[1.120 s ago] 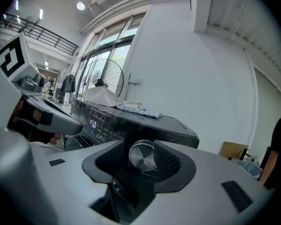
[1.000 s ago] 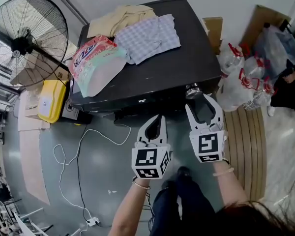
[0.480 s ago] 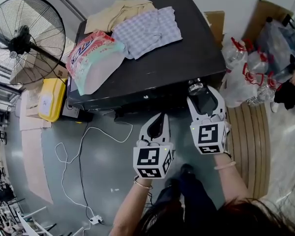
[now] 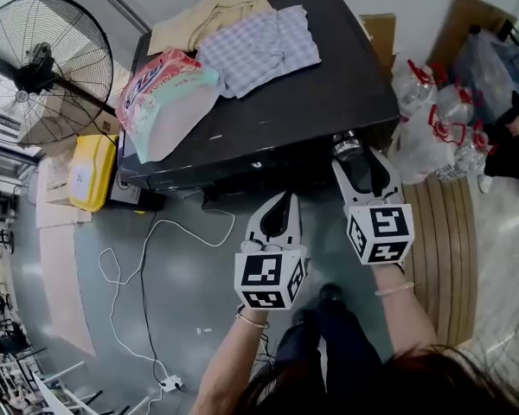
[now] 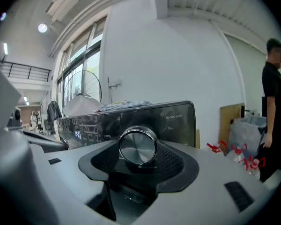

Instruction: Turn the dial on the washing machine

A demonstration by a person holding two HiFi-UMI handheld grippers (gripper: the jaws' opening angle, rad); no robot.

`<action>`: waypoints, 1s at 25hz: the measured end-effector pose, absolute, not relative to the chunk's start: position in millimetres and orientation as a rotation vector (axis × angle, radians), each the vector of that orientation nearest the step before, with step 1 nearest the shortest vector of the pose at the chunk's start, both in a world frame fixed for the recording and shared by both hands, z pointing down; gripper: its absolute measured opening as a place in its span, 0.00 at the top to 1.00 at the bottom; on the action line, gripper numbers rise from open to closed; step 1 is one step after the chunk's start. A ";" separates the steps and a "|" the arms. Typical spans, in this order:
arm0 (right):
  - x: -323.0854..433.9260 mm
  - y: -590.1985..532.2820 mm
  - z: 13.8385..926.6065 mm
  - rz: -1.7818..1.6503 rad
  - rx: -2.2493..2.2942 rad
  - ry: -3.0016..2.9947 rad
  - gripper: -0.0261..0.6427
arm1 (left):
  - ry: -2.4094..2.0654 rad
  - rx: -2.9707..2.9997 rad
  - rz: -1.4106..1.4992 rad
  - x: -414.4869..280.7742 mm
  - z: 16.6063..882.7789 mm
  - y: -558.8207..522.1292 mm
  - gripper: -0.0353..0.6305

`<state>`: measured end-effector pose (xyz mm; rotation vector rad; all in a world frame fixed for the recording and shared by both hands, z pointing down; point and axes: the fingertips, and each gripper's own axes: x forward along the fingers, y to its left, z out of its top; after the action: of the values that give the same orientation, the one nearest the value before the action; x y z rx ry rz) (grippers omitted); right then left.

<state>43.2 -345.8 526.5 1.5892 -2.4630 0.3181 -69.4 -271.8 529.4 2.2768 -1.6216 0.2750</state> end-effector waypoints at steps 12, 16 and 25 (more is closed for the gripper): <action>34.1 -344.7 528.8 0.063 1.452 -2.371 0.47 | -1.610 2.280 0.285 -66.1 530.9 -267.4 0.92; 29.4 -344.7 526.8 -0.146 1.376 -2.280 0.52 | -1.606 2.287 0.288 -64.5 530.6 -266.5 0.93; 36.7 -347.2 527.9 0.112 1.481 -2.390 0.53 | -1.602 2.289 0.284 -64.1 531.1 -268.0 0.93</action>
<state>36.7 -347.2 527.9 1.4814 -2.3902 0.1119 -64.1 -268.0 531.1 2.2893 -1.6023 0.2836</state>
